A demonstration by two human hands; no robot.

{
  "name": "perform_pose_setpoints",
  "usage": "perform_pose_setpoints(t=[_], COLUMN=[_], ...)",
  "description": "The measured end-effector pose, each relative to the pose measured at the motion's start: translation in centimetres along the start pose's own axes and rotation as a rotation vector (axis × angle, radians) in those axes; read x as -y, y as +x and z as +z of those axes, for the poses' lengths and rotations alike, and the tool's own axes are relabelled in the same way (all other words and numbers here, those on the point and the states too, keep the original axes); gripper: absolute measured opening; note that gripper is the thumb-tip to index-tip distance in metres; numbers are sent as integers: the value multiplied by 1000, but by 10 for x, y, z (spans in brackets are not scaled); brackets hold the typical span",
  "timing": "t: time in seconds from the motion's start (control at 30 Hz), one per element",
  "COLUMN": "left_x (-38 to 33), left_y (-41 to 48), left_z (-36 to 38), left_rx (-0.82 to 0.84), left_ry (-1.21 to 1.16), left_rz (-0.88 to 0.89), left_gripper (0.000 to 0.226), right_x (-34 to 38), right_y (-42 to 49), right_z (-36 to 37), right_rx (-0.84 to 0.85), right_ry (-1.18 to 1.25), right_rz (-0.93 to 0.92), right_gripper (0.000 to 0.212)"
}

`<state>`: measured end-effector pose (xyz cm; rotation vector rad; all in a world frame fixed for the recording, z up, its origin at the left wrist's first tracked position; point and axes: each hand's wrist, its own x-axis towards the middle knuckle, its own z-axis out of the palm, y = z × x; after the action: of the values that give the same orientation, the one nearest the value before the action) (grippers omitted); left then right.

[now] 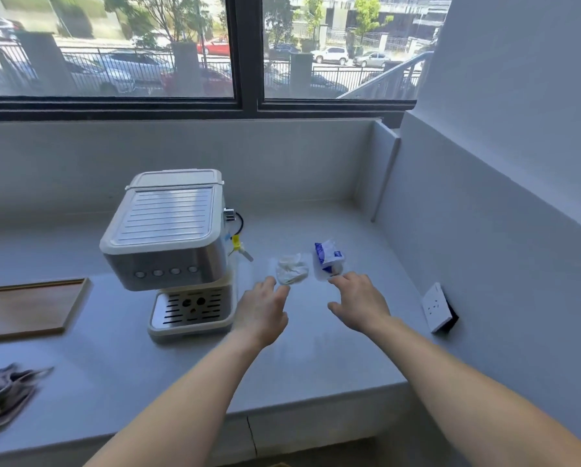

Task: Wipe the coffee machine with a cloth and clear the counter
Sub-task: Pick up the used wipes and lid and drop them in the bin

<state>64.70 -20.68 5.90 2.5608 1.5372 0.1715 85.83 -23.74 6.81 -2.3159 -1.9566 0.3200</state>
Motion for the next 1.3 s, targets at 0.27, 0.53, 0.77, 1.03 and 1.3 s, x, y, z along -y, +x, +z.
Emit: perform_pose_setpoints(t=[0.27,0.53,0.77,1.03,1.3], left_x=[-7,-5,-3,1,3], left_y=[113,171,184,190,187], left_z=[31,62,76,86,85], left_rx=[54,172,227,251,230], left_ry=[-14,-19,-60,-65,-86], left_rz=[-159,-251,-258,-268,-279], left_gripper=[42,59,57,31,18], right_x=[-43,-55,-54,-63,-60], right_y=[126,196,215,219,217], right_z=[10,19,31,39,43], right_rx=[62,284,333,338,251], right_ry=[5,-61,34,85,77], right_rz=[-96,-145,-135,-85,-116], right_gripper=[45,94,80,75,54])
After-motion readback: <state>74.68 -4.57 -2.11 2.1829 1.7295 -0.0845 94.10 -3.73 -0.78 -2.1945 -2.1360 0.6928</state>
